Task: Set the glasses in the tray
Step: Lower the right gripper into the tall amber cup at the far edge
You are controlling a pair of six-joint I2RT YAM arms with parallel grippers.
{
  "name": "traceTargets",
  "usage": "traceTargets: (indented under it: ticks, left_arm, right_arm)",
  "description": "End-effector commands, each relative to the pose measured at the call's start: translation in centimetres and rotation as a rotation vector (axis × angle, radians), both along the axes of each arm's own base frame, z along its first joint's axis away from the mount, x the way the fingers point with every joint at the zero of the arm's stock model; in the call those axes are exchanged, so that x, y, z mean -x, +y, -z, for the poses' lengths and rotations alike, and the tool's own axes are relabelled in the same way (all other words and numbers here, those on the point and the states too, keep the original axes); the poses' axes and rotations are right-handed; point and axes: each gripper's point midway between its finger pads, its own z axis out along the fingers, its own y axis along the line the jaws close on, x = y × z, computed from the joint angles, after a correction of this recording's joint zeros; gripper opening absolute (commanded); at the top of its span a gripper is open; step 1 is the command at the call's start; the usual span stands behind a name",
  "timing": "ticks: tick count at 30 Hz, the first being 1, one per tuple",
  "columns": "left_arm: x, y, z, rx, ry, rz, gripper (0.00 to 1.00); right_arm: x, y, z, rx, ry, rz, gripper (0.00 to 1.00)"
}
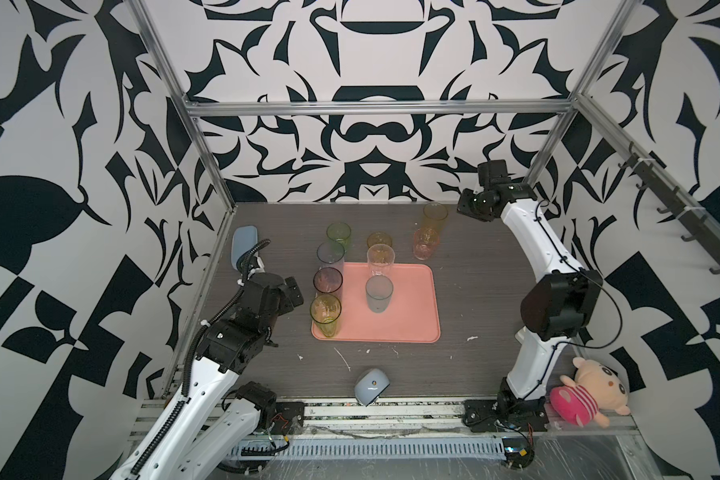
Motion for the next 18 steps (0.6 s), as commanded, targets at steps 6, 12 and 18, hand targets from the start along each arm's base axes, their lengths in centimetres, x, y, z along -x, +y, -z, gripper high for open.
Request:
traceTargets:
  ticks: [6,12,18]
  left_arm:
    - [0.3,0.4,-0.8,0.016,-0.011,-0.021,0.99]
    - [0.3,0.4,-0.7,0.016,-0.005,-0.021,1.00]
    - [0.2,0.2,-0.8,0.017,-0.005,-0.016,1.00]
  right_arm:
    - [-3.1,0.8,0.7,-0.032,0.015,-0.024,0.46]
    - [-4.1,1.0,2.1,-0.040,0.036,-0.026,0.45]
    - [-4.6,1.3,3.2,-0.047,0.051,-0.030,0.44]
